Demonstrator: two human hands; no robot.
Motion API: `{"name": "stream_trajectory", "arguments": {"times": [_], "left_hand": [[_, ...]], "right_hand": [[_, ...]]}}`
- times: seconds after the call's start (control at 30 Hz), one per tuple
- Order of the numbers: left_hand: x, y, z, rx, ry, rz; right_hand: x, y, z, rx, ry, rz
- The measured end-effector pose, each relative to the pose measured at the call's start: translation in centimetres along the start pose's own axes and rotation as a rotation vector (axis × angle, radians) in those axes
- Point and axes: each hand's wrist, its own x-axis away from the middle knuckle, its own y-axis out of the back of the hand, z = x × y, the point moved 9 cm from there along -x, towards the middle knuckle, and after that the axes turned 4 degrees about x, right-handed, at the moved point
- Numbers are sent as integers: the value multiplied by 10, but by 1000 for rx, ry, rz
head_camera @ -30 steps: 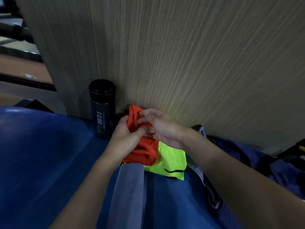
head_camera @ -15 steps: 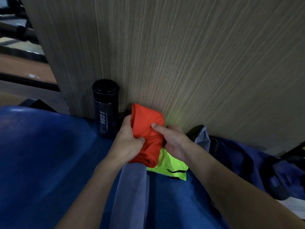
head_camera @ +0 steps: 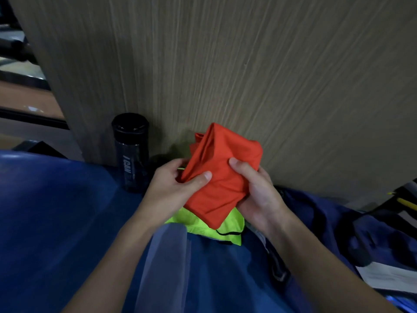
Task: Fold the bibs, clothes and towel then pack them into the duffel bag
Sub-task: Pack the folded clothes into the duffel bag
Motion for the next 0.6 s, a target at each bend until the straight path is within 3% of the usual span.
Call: {"name": "stream_trajectory", "arguments": {"times": [0.1,0.2,0.37,0.5,0.6], "left_hand": [[11,-19,-5,77,-19,94],[27,-40,-10,-12,-88,177],[61,-87,-26,-384,-216,378],[90,-143,-44,-637,-319,581],[104,-179,-54,-798,-442,689]], "right_hand": [[22,18,7,25,19,32],[47,46,23,158,125,52],[99,95,53,767,276,89],[134,110,49,776,256,240],[153,135,54,679,265,172]]}}
